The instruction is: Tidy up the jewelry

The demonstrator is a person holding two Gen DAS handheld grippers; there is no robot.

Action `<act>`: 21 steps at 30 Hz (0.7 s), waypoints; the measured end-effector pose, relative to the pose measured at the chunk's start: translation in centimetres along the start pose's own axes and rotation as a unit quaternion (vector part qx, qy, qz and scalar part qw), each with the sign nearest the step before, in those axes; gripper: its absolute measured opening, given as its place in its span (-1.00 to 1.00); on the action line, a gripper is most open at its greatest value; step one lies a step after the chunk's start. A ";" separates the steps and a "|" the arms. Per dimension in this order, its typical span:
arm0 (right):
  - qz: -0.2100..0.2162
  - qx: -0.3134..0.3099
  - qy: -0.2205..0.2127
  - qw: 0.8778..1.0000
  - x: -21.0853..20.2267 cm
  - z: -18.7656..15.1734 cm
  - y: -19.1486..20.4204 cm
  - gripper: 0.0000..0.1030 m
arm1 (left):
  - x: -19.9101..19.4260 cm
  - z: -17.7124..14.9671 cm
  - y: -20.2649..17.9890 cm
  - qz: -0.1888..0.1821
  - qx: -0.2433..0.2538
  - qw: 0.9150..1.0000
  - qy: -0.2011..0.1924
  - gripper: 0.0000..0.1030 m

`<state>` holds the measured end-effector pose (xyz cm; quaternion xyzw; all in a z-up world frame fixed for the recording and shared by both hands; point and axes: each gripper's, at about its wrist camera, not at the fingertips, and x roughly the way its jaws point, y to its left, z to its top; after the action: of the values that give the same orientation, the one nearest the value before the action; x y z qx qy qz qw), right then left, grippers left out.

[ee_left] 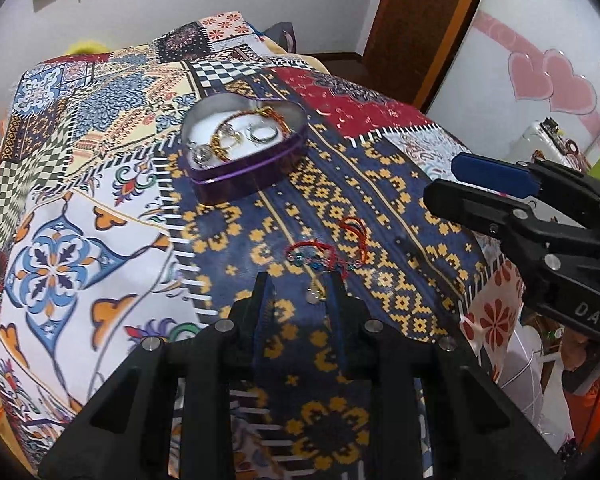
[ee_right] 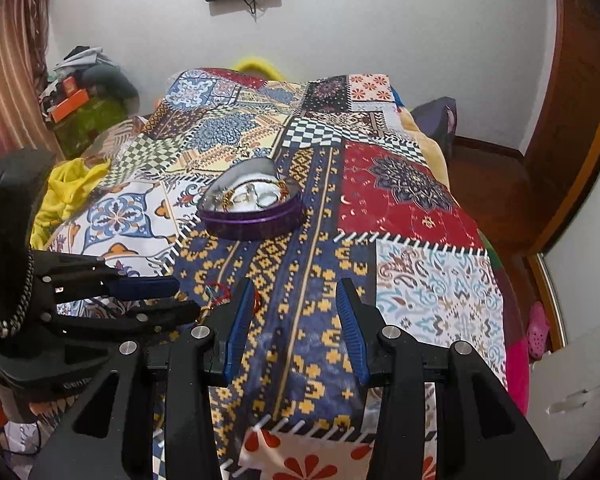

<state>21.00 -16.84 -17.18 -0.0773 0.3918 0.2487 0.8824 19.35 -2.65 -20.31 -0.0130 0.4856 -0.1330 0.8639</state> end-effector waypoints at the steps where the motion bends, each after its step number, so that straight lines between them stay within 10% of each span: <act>1: -0.001 0.000 0.001 1.000 0.0 -0.1 0.0 -0.25 | 0.2 0.0 -0.1 0.000 -0.001 1.000 0.003 -0.48; 21: 0.023 -0.036 0.042 0.998 3.0 -1.3 2.9 -0.25 | -2.4 -0.9 2.2 0.016 -0.017 0.999 -0.037 -0.85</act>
<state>20.39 -13.64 -20.13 -0.1106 0.4210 0.2799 0.8557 17.93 0.16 -19.11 -0.0247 0.4559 -0.1108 0.8828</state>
